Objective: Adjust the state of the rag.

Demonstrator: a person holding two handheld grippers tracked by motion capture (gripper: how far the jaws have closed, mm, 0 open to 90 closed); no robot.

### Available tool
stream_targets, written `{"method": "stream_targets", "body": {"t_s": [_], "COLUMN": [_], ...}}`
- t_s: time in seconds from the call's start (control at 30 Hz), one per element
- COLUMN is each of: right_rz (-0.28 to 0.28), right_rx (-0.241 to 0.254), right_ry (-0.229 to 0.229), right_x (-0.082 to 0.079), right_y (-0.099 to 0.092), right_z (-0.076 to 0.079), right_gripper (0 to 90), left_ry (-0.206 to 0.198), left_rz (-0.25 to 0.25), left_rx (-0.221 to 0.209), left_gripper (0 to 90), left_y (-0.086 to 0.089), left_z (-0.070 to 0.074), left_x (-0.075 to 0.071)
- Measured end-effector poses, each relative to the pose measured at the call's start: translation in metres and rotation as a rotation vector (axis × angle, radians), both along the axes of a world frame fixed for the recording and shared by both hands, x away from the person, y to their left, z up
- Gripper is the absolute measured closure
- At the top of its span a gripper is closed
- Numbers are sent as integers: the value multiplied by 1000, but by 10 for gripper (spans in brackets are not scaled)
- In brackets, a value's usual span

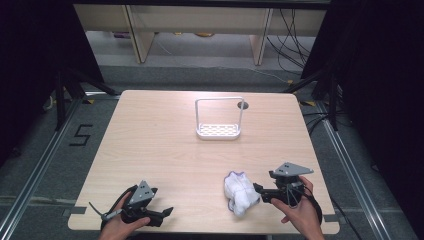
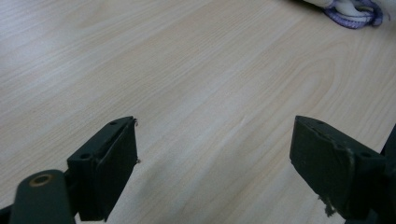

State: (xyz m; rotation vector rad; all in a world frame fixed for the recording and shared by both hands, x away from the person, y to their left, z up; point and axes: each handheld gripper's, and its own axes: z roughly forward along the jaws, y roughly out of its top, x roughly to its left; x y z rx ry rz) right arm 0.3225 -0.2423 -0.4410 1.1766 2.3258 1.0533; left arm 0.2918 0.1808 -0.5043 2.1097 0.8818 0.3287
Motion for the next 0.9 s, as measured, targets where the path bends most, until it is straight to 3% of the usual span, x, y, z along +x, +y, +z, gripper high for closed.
{"method": "stream_targets", "body": {"t_s": [0.2,0.3,0.37,0.43,0.5,0.6,0.63,0.8,0.87,0.9], "right_rz": [69,90,89,110,107,101,117,115,129,113], "right_rx": [-51,-53,-53,-64,-73,-87,-114,-131,-145,-141], "right_ry": [33,57,78,56,86,90,110,177,167,224], "right_x": [16,25,30,34,38,45,49,60,65,64], "right_y": [28,41,50,56,62,67,68,76,76,78], "right_z": [3,0,-4,-8,-10,-14,-15,-25,-30,-30], "right_gripper": [321,387,423,463,497,532,548,613,708,769], "left_ry": [5,-3,-5,-5,-6,-14,-14,-11,-11,-11], "left_rz": [9,-14,-13,-11,-6,-4,-11,-15,-10,-12], "left_rx": [-6,10,8,11,5,16,21,13,10,13], "left_gripper": [148,148,148,148,148,148,148,148,148,148], "left_y": [1,2,2,2,3,3,4,4,4,4], "left_z": [0,1,1,0,0,1,1,2,1,1], "left_x": [1,1,2,1,2,2,2,2,2,2]}}
